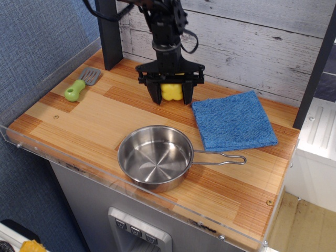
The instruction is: Place the yellow pepper in the metal pot.
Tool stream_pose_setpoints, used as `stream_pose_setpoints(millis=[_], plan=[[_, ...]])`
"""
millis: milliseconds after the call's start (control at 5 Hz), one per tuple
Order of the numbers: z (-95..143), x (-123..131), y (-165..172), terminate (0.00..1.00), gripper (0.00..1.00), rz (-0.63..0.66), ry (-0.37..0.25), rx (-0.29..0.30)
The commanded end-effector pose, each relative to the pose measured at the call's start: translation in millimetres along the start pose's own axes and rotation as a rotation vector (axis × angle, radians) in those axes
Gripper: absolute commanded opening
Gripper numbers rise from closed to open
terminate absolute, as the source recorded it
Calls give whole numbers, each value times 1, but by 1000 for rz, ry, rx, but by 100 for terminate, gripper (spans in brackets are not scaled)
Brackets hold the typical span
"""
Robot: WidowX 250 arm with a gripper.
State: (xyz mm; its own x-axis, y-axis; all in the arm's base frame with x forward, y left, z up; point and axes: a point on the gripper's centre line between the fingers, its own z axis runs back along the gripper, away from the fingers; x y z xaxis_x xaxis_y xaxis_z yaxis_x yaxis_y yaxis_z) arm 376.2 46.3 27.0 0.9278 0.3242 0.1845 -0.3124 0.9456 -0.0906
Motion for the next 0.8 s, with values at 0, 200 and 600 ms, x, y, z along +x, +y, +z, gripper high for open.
stream_pose_setpoints(millis=[0, 200, 600], plan=[[59, 3, 11, 0, 0, -70, -49, -68], [76, -6, 18, 0, 0, -107, -45, -84], [81, -52, 10, 0, 0, -217, -44, -69]])
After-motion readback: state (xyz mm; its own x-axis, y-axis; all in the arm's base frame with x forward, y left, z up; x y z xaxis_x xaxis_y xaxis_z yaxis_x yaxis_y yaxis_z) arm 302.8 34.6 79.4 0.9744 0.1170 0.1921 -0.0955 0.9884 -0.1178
